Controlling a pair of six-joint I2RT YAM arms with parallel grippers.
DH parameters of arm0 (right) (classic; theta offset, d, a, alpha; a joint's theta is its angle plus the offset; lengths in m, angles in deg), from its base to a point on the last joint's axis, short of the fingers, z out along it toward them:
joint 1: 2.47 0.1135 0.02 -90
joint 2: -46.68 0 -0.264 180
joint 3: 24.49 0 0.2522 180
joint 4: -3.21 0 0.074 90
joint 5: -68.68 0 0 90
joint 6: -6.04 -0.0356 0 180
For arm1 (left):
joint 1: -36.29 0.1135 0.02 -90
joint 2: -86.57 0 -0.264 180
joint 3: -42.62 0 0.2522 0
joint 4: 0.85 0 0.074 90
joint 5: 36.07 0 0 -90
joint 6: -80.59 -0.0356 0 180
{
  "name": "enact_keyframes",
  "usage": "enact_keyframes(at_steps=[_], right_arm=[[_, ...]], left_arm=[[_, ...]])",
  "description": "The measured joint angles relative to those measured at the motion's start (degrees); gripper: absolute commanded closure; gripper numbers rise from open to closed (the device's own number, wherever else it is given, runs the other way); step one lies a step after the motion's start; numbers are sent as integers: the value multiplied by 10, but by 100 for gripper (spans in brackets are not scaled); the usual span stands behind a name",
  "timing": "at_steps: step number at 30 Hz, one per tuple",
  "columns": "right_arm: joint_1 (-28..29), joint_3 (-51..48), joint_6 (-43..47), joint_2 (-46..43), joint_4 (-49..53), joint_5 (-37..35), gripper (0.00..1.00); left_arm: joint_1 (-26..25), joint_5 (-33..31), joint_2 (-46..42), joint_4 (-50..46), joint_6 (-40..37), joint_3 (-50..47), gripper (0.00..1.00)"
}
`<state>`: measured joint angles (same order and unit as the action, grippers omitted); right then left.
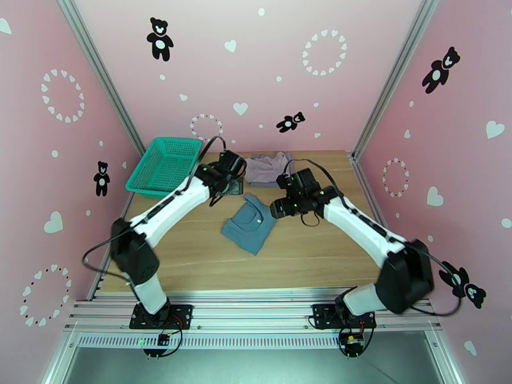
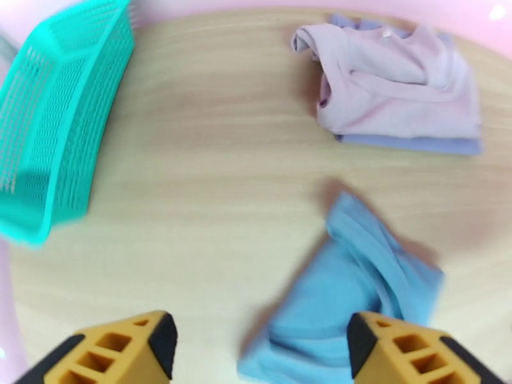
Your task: Fold and stack the mixed laundry pile
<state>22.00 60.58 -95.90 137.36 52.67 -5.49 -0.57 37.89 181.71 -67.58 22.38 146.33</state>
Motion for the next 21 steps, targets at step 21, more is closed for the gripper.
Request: enact_keyframes(at_steps=[21], right_arm=[[-31,221,179,344,64,92,28]], left_arm=[[-81,148,60,226,352,-279,23]])
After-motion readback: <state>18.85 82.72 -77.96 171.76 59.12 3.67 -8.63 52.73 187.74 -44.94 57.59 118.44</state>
